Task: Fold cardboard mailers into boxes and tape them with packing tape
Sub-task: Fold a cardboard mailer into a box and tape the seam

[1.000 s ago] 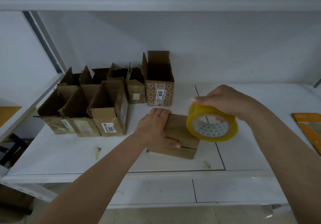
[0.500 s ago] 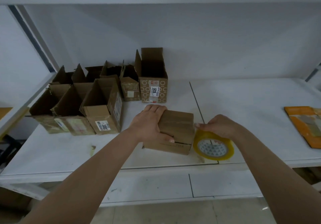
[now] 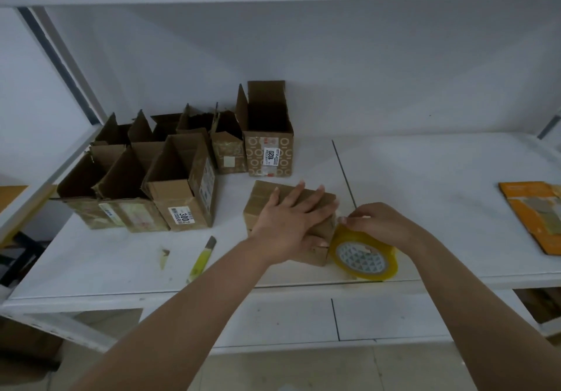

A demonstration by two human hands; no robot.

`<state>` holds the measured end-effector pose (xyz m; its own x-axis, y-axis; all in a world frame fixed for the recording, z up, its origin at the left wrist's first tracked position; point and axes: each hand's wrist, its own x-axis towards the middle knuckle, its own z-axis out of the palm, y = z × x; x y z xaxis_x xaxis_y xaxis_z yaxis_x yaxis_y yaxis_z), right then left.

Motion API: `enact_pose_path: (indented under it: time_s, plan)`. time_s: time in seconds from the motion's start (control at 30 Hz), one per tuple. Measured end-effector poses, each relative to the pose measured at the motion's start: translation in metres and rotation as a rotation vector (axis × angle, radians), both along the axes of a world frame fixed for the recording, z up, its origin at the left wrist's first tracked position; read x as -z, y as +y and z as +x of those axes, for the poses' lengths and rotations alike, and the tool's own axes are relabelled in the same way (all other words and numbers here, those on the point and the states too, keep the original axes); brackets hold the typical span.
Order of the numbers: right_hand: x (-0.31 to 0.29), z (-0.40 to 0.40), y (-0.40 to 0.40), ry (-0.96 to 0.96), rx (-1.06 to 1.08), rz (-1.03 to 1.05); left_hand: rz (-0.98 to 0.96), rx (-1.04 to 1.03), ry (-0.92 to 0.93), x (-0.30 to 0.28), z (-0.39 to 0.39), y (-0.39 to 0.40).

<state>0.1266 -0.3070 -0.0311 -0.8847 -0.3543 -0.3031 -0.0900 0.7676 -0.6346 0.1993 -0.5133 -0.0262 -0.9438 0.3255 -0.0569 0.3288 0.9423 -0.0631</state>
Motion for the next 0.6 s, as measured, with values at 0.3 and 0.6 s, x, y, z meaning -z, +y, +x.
enact_pose_path:
  time_s: [0.3, 0.6]
  plan:
    - [0.011, 0.000, -0.006, 0.017, 0.051, -0.122, 0.914, -0.683, 0.613, 0.032, 0.048, -0.054]
    - [0.011, -0.004, -0.015, 0.003, 0.038, -0.116, 0.074, -1.009, -0.117, 0.079, 0.071, -0.100]
